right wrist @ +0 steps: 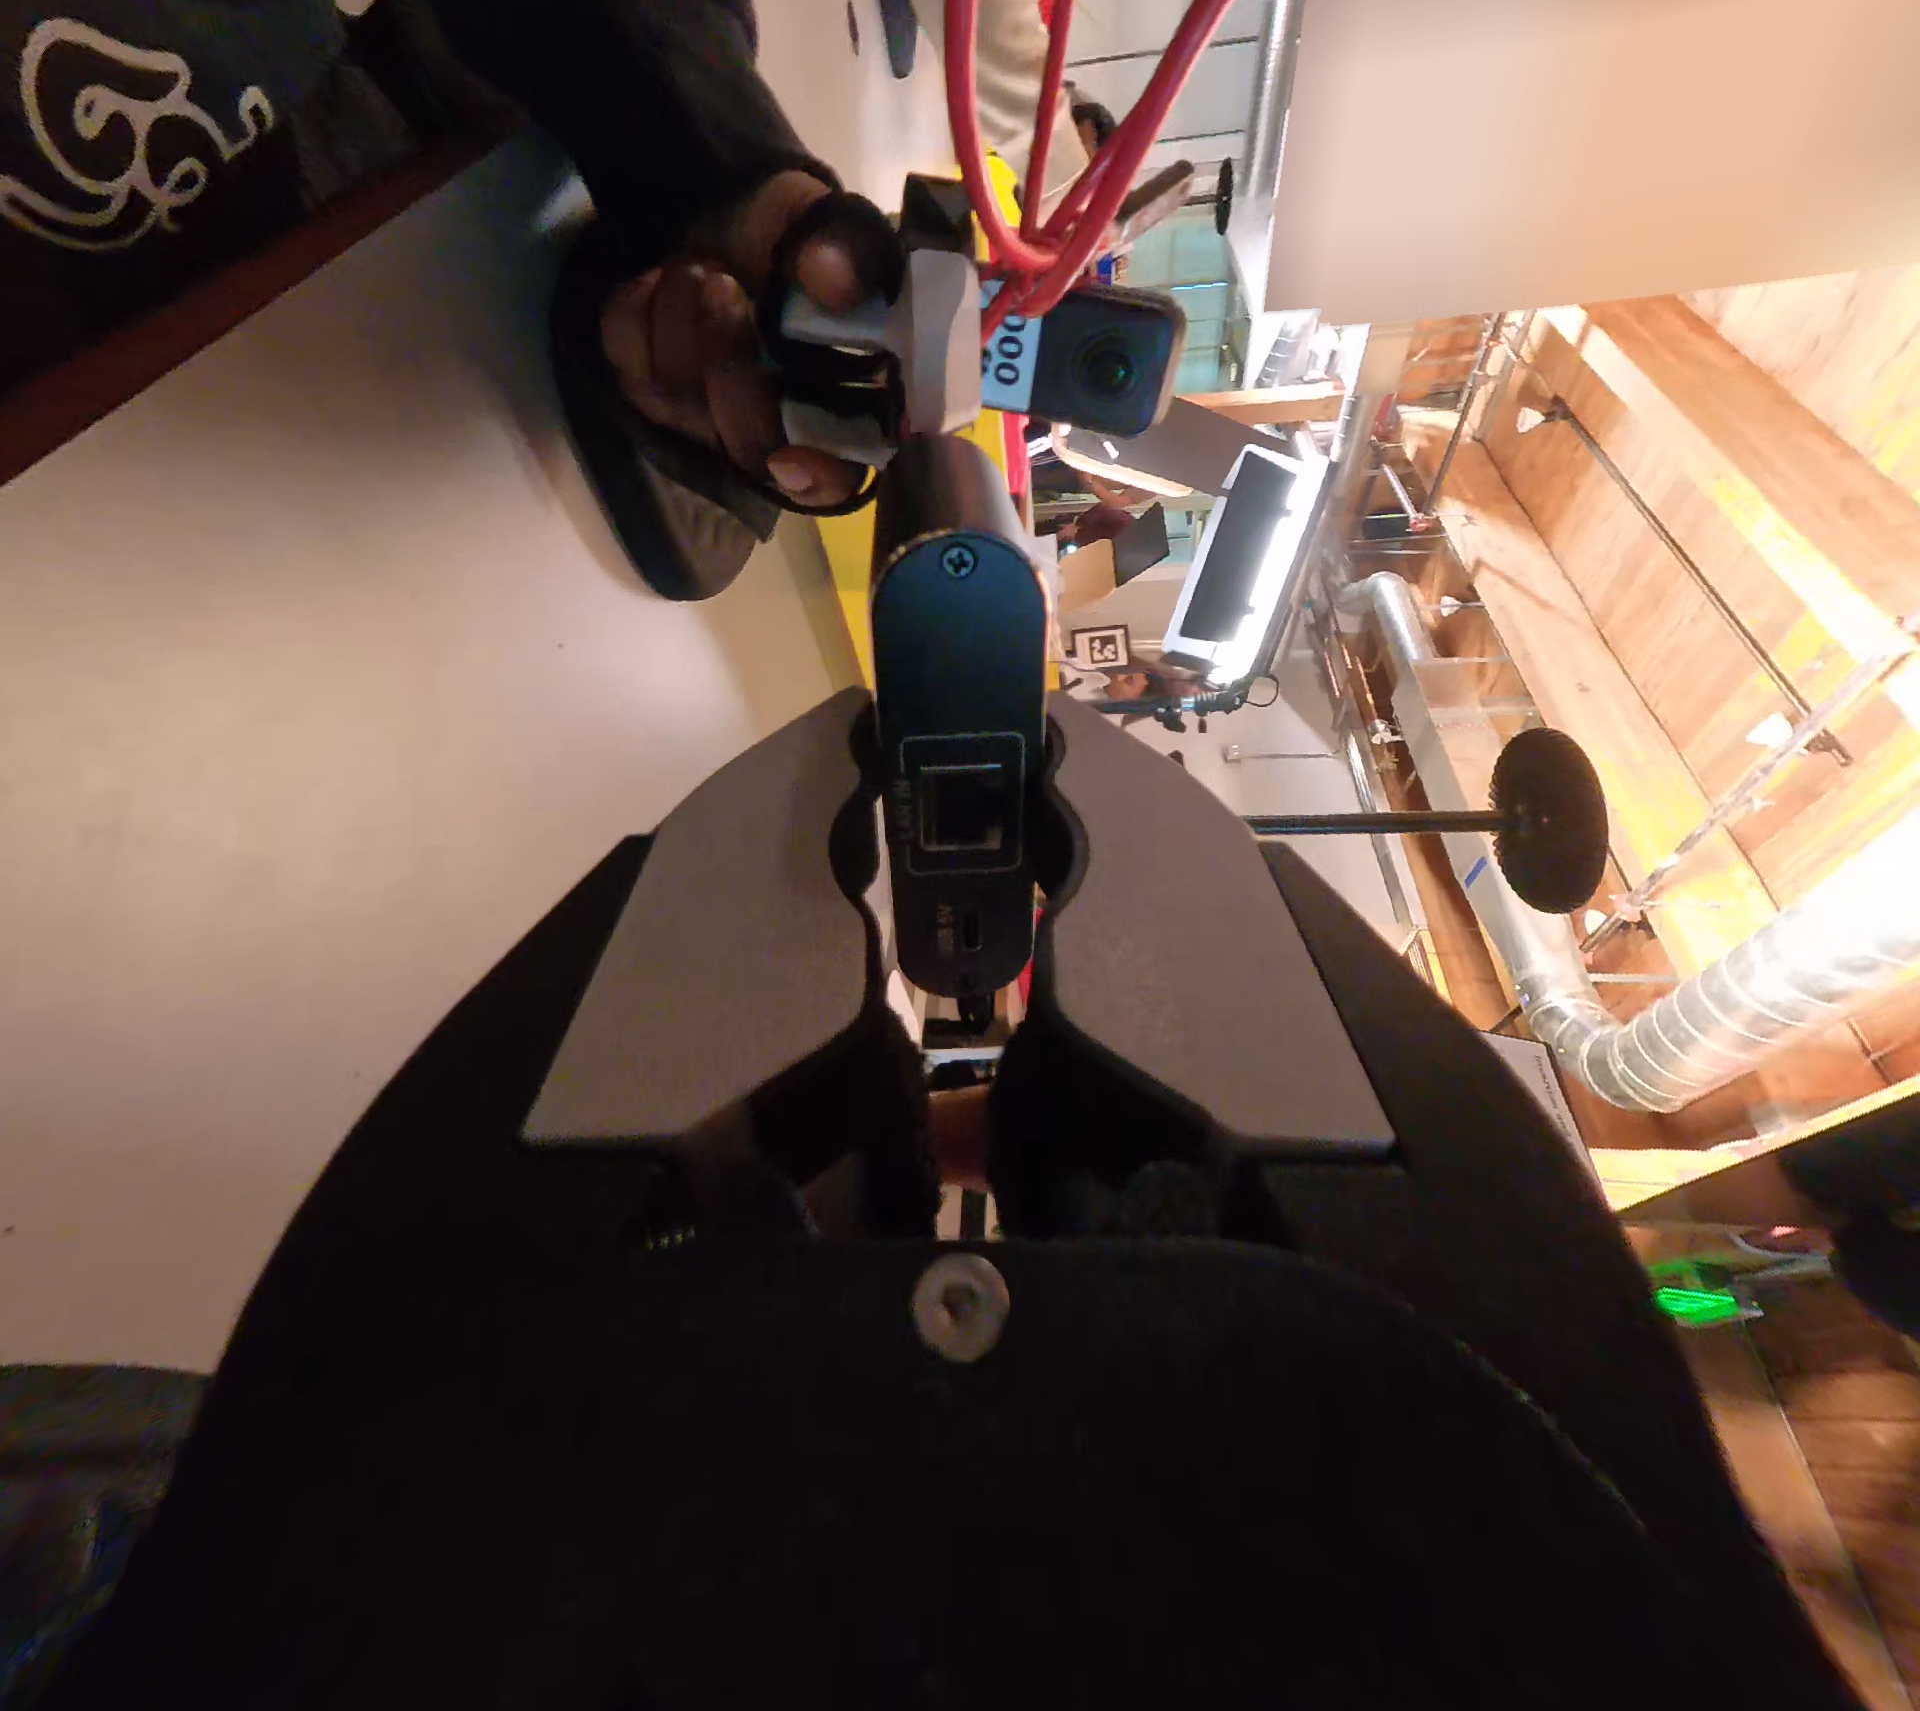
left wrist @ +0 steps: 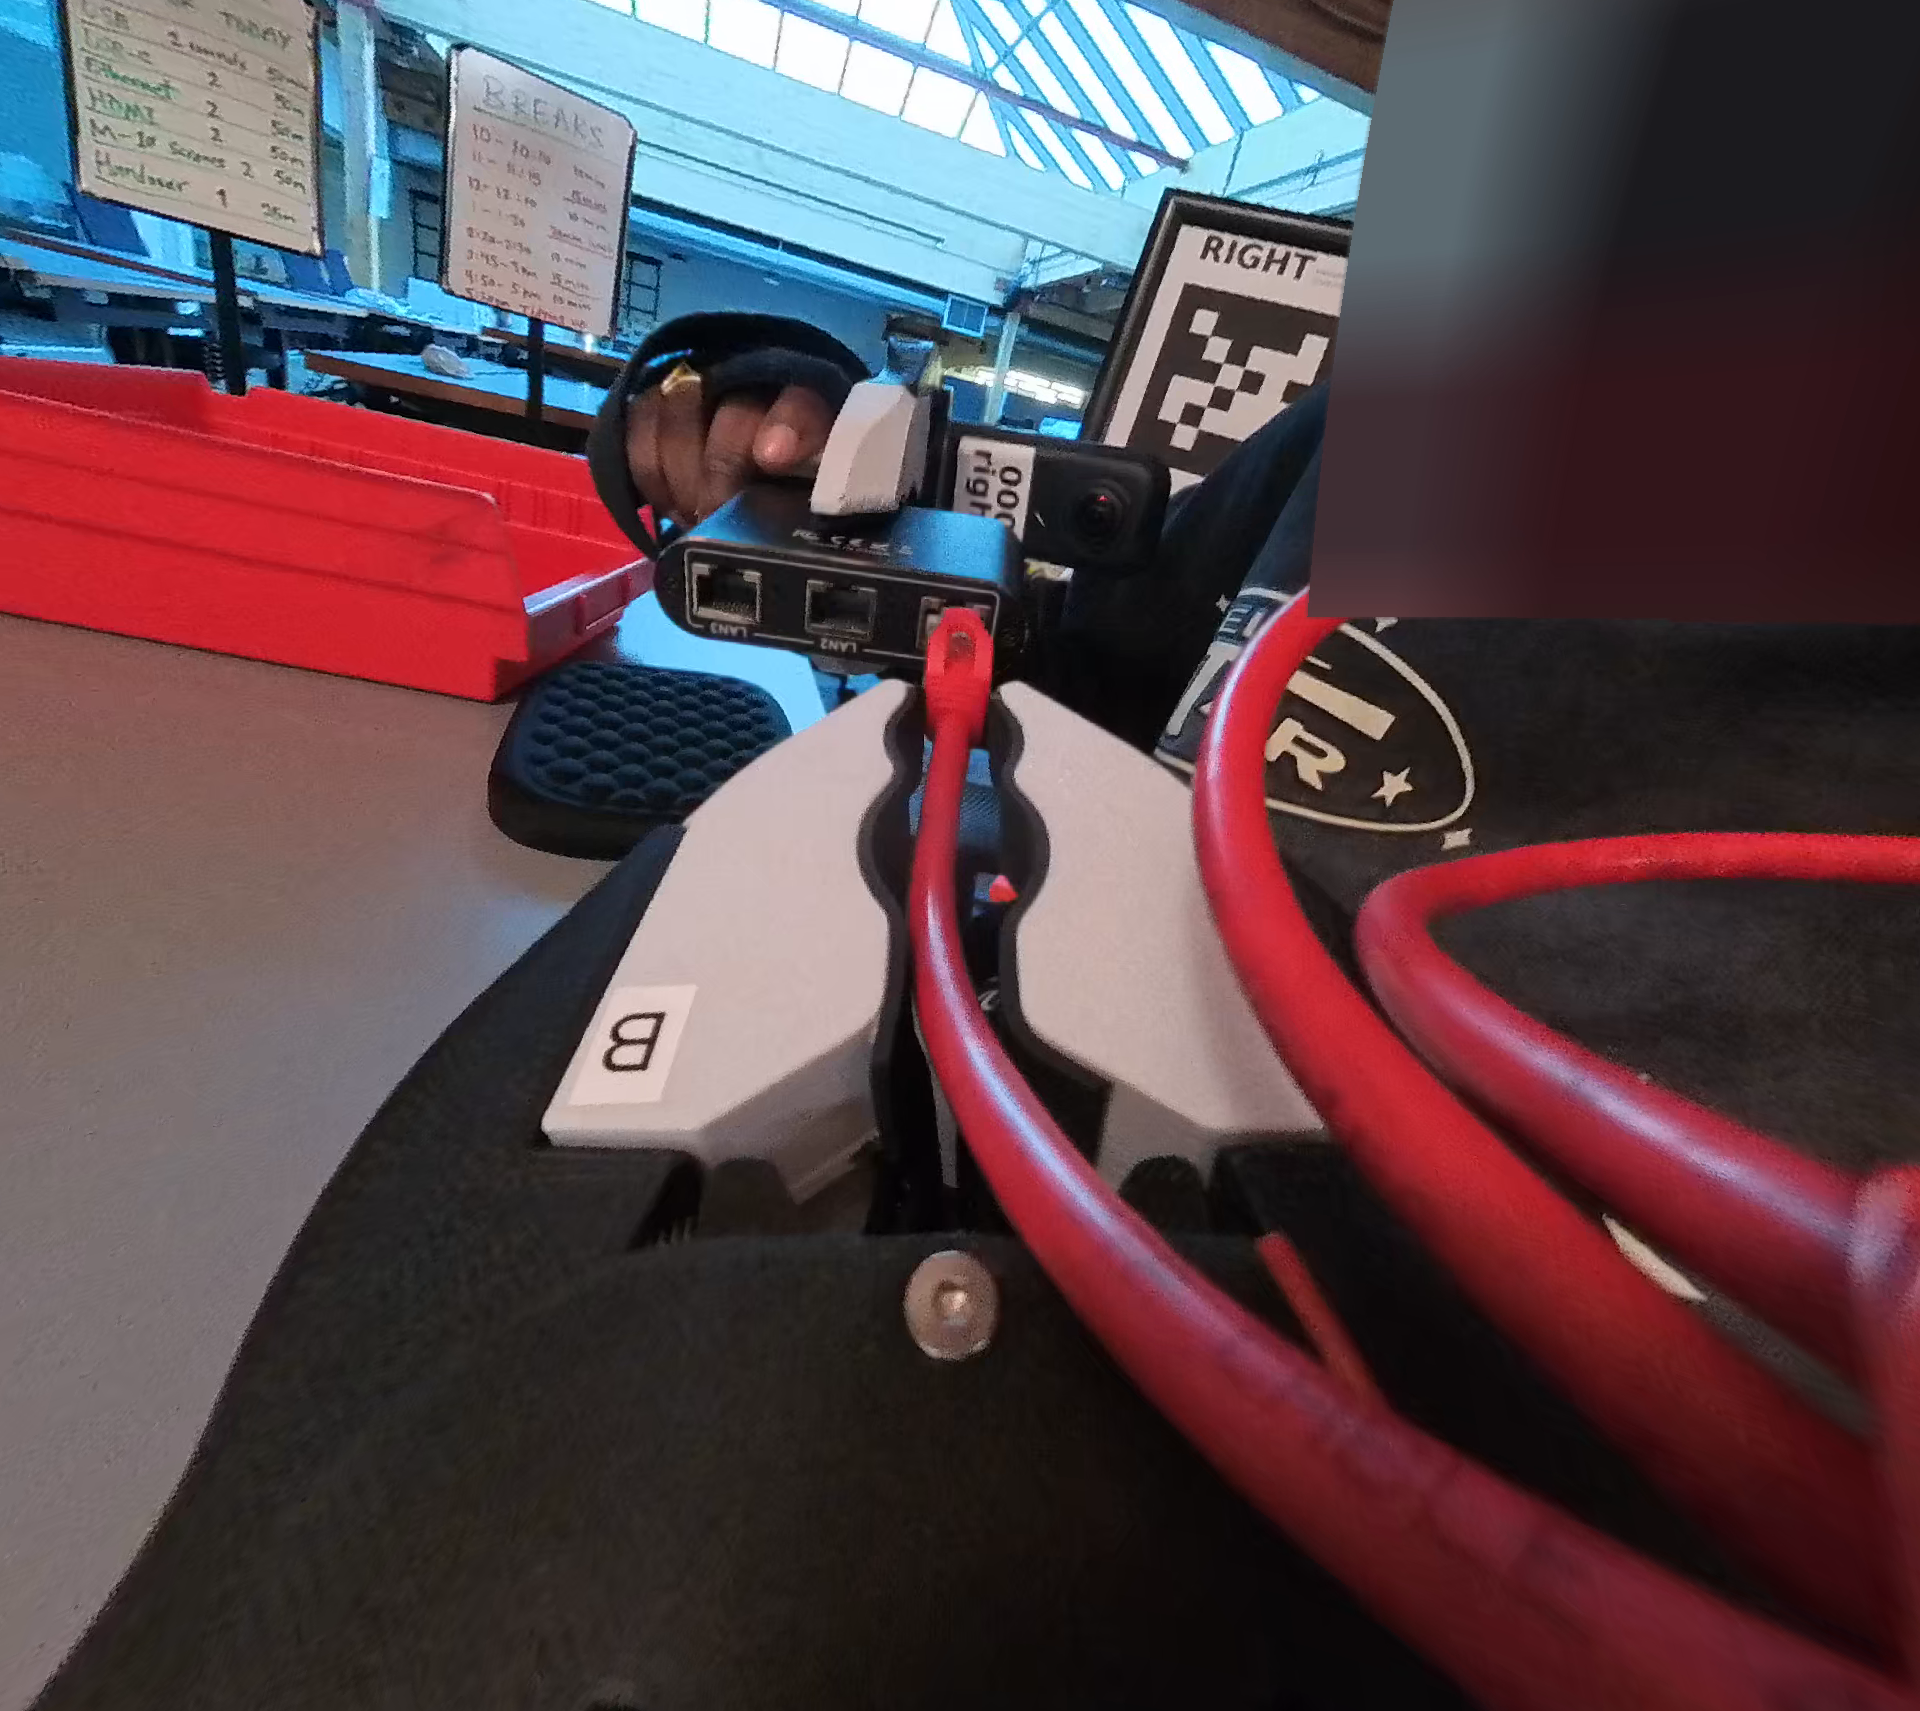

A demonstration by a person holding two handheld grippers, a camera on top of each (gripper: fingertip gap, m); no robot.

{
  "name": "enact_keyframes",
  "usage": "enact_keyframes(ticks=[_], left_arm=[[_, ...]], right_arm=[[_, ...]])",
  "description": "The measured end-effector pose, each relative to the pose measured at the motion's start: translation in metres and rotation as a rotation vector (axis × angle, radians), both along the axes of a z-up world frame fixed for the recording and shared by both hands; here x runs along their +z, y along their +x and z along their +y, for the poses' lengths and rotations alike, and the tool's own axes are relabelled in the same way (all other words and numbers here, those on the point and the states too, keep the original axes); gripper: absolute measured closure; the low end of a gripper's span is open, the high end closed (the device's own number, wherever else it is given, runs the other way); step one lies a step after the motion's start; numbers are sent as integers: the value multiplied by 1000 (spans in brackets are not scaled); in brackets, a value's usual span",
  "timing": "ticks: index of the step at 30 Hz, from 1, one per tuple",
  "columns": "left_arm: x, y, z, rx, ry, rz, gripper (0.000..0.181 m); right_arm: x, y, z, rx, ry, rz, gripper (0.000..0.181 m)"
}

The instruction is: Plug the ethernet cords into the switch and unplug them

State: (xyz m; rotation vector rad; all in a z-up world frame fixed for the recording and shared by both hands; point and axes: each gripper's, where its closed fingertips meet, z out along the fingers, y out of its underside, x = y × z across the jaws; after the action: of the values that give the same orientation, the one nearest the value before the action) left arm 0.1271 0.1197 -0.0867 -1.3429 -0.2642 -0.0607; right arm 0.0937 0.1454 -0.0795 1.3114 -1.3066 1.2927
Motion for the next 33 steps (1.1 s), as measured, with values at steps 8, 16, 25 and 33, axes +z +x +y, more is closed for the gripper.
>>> enact_keyframes(ticks=[8, 16, 25, 33], left_arm=[[-7, -2, 6, 44, -64, 27, 170], [-12, -13, 5, 112, -93, -18, 171], [-6, -34, -10, 265, -59, -27, 155], [15, -63, -112, 851, -166, 174, 150]], right_arm=[[-11, -6, -3, -77, 76, 27, 157], [-19, -18, -7, -213, 125, 6, 157], [-3, -38, -9, -278, 23, 108, 157], [8, -91, 38, -456, -68, 259, 156]])
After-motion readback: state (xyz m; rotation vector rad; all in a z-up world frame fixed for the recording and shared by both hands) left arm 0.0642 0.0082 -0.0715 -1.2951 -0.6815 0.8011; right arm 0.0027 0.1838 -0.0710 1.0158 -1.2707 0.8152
